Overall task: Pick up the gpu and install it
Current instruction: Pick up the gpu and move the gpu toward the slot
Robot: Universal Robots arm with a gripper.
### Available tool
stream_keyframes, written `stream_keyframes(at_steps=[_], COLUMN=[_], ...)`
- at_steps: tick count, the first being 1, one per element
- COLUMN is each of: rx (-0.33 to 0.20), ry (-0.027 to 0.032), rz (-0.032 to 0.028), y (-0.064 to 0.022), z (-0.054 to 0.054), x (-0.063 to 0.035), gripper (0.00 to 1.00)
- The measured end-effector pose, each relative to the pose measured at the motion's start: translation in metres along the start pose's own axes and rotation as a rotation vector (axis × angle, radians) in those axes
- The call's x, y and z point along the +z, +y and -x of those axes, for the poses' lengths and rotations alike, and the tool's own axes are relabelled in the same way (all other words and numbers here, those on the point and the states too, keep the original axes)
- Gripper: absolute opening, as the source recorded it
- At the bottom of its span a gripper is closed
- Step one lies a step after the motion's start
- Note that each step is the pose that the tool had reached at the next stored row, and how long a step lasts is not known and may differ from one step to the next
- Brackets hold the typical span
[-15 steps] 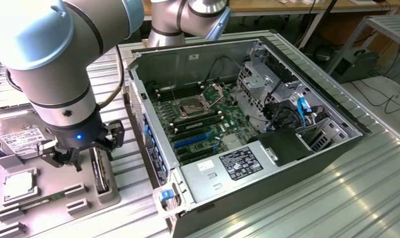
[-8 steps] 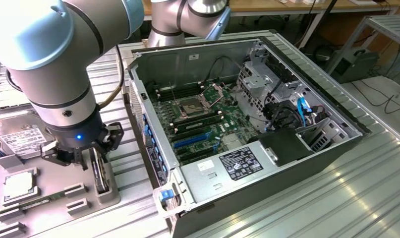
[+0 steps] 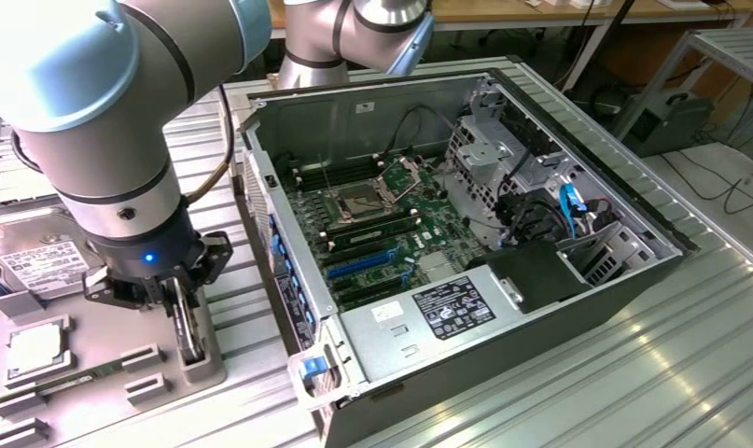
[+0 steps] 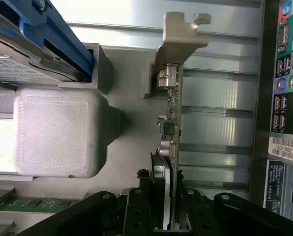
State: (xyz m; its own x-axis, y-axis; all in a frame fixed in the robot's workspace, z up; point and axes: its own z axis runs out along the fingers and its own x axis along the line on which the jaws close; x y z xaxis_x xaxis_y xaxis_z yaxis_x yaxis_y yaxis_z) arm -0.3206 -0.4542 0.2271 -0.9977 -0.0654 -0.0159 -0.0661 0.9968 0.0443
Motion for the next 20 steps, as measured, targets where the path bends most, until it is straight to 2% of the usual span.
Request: stream_keyframes(at_steps=[2, 13, 14, 20], rx=[0.0, 0.0, 0.0, 0.0], ry=[0.0, 0.0001, 0.0, -0.0001], rz=[0.0, -0.0001, -0.0001, 0.0], y=[0.0, 0.0001, 0.0002, 0.0017], z=[0.0, 0.0, 0.0, 0.001], x=[0.0, -0.002, -0.0043, -0.0379], gripper=[0.28, 0.28, 0.28, 0.28])
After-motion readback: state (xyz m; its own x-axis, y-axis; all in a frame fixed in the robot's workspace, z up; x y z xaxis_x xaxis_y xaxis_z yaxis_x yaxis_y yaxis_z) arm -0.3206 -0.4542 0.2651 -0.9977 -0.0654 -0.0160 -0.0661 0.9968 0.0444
